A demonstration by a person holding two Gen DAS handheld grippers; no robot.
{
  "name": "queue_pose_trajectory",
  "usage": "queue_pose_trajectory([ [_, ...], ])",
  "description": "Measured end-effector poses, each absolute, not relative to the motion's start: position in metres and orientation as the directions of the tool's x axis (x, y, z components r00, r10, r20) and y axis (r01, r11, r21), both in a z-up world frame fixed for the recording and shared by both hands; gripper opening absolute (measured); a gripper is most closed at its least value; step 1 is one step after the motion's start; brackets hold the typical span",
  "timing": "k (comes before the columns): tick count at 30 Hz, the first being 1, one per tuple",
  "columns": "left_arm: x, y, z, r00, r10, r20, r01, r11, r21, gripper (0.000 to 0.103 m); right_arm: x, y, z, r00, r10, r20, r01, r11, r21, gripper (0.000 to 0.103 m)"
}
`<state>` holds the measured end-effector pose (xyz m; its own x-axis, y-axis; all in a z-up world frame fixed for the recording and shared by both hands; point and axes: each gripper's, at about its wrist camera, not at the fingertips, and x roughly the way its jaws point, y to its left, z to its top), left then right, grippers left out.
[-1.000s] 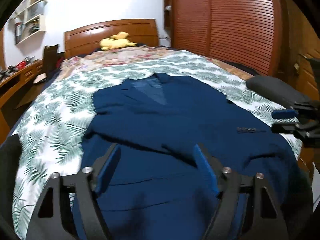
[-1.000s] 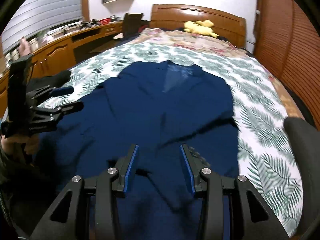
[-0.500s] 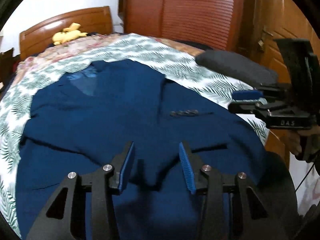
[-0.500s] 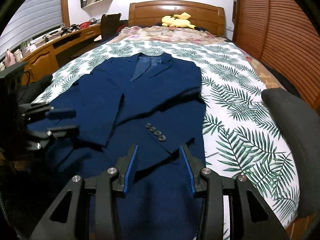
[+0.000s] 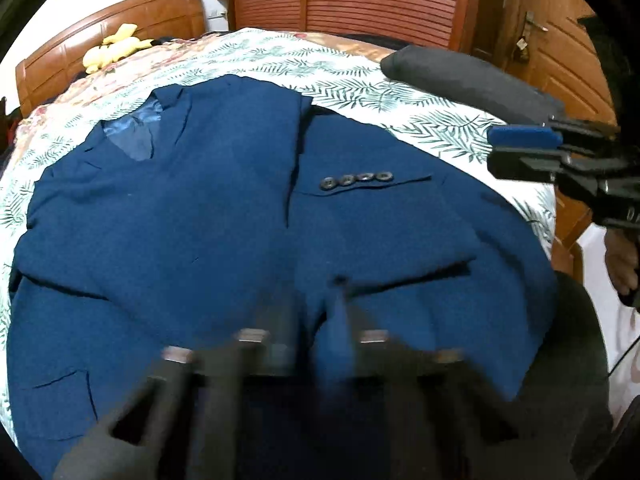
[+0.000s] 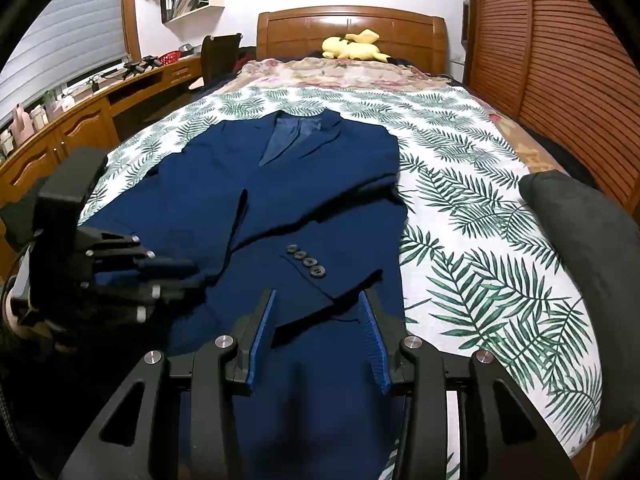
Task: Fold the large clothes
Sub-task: 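Grasp the jacket side with the left tool, fold it toward the center, release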
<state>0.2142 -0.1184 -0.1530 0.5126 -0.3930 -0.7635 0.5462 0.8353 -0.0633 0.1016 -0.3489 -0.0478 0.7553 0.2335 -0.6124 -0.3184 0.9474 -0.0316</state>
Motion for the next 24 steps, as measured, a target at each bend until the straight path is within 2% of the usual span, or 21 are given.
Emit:
queue_pose_trajectory([
  [5, 0.214, -0.102, -0.13, 0.566, -0.399, -0.722, 0.491, 0.866, -0.094, 0.005, 0.095, -0.349, -0.06, 0.735, 0.27, -0.622, -0.338, 0.941, 0.01, 0.043],
  [8, 0.202, -0.083, -0.11, 0.636, -0.392, -0.665, 0.433, 0.894, -0.112, 0.005, 0.09, -0.35, -0.066, 0.743, 0.27, -0.613, -0.339, 0.941, 0.004, 0.043],
  [14, 0.182, -0.047, -0.099, 0.724, -0.315, -0.614, 0.295, 0.946, -0.137, 0.005, 0.094, -0.354, -0.074, 0.733, 0.298, -0.611, -0.359, 0.933, 0.023, 0.043],
  [20, 0.165, -0.025, -0.102, 0.758, -0.249, -0.603, 0.207, 0.968, -0.139, 0.005, 0.102, -0.356, -0.081, 0.724, 0.313, -0.614, -0.359, 0.932, 0.052, 0.043],
  [24, 0.156, -0.019, -0.113, 0.745, -0.214, -0.632, 0.166, 0.977, -0.134, 0.005, 0.105, -0.357, -0.084, 0.718, 0.321, -0.618, -0.368, 0.928, 0.056, 0.043],
])
